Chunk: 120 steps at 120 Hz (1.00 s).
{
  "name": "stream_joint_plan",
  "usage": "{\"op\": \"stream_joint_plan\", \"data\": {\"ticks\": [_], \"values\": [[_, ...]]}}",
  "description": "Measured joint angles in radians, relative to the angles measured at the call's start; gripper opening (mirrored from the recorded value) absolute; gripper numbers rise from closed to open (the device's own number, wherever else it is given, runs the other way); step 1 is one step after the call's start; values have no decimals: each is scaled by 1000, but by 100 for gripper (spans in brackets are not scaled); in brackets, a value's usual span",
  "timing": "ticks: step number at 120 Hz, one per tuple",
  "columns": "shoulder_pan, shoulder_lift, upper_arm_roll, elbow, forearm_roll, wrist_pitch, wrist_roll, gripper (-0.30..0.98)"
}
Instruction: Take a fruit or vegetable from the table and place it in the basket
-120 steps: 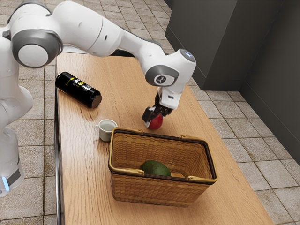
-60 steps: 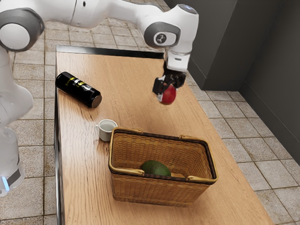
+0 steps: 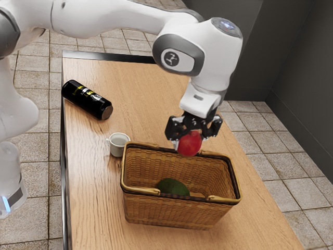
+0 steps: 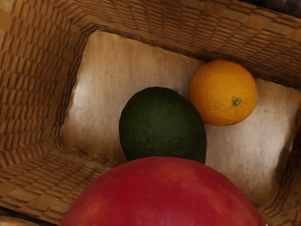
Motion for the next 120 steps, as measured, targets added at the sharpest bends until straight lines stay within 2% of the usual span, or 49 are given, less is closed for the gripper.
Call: {"op": "stream_joint_plan", "data": {"ticks": [27,41,62,77,95,107,120], "values": [[57,69,-2,-5,1,-4,-46,22],[47,80,0,-6,0,-4,-64,32],[31,86,2,-9,-1,-6,-86,23],[33,105,1,-8,-4,-13,-94,47],[38,108,2,-8,-7,-20,-101,64],[39,111,2,-8,-8,-23,-105,71],[41,101,0,14,-8,-28,-108,69]]}}
